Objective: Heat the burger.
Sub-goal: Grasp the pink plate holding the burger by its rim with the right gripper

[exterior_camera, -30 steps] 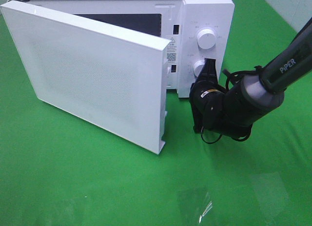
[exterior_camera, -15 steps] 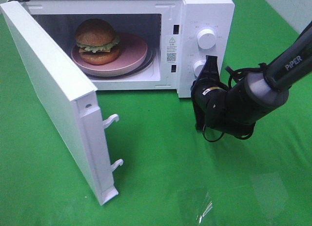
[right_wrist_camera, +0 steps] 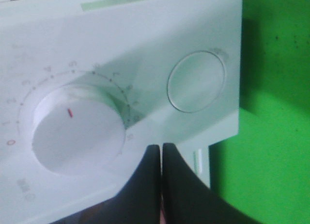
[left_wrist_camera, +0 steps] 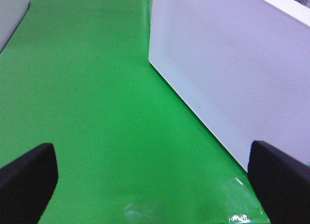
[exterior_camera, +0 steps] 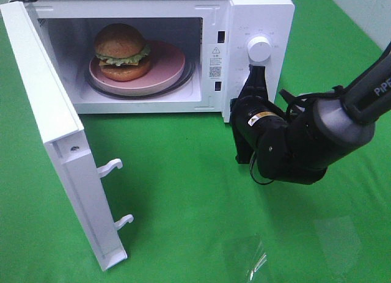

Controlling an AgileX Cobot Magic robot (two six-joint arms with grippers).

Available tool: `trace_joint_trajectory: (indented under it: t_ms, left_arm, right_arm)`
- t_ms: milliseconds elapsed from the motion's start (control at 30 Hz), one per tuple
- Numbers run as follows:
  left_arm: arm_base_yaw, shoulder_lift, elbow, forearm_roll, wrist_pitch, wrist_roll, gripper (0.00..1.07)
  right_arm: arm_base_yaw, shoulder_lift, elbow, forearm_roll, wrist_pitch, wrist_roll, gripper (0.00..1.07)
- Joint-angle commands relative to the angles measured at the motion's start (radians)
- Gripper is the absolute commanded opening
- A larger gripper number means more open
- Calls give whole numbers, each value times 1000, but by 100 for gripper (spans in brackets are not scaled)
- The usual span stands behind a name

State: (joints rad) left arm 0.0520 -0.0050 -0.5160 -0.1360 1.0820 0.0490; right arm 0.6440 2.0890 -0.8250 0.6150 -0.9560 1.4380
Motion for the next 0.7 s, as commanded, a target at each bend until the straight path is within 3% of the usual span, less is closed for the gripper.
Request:
trace_joint_trajectory:
  t_ms: [33, 367, 700]
  left_arm:
    - [0, -15, 1, -2, -12, -1, 100]
    - [0, -15, 1, -2, -12, -1, 100]
    - [0, -15, 1, -2, -12, -1, 100]
  right_arm:
    - [0, -63, 47, -11, 64, -43, 0]
    - [0, -217, 128, -12, 259, -301, 0]
    - [-4, -393, 131, -13, 459, -834, 2]
